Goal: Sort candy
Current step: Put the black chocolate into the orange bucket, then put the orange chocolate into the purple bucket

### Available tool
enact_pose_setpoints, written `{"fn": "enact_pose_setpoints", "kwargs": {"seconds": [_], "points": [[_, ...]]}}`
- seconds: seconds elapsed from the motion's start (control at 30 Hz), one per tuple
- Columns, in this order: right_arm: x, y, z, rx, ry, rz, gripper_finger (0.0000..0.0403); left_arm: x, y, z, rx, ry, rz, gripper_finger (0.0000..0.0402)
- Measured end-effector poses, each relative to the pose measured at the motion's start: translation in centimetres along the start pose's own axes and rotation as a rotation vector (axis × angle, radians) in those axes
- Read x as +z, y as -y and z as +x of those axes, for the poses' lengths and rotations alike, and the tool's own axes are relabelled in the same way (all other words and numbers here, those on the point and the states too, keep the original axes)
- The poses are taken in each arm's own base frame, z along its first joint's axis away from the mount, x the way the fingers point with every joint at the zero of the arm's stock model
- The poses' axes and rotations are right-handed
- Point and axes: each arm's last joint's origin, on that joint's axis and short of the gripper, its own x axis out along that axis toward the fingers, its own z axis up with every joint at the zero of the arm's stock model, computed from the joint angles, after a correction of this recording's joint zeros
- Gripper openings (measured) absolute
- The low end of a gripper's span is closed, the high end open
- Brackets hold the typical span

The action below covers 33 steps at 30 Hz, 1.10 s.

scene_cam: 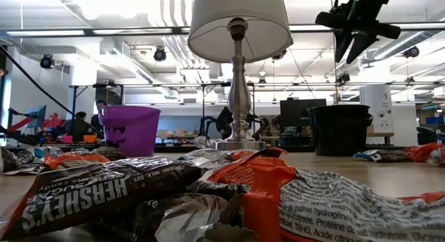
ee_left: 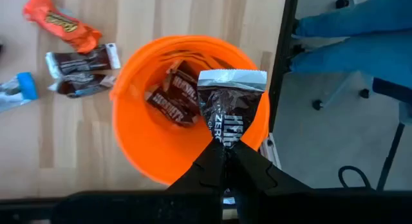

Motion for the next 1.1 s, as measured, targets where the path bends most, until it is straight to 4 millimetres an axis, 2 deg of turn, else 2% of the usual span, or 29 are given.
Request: {"fn": "enact_pose_setpoints", "kwargs": {"seconds": [0.2,0.5,0.67,0.87,1.1], "points": [[0.0,0.0,0.0,0.001,-0.001,0.007,0.0132,0.4,0.4,1.2,0.034,-0.025,0.037,0.0010],[-0.1,-0.1,0.0,0.020,-0.021,-0.021,0.0132,0.3,0.2,1.2,0.054,-0.039,0.030,0.0080],[-0.2,-0.2,0.0,0.061,-0.061,-0.025,0.0132,0.0,-0.5,1.1,0.147,-0.040,0.027,0.0108],[-0.8,-0.8,-0.2,0.175,-0.161,-0.068,0.0132,-0.1,-2.5,-0.1,0.290,-0.016,-0.005,0.0113],[-2.4,-2.2,-1.1,0.275,-0.228,-0.155,0.0132,-0.4,-4.8,-2.9,0.348,0.150,-0.014,0.0113]]}}
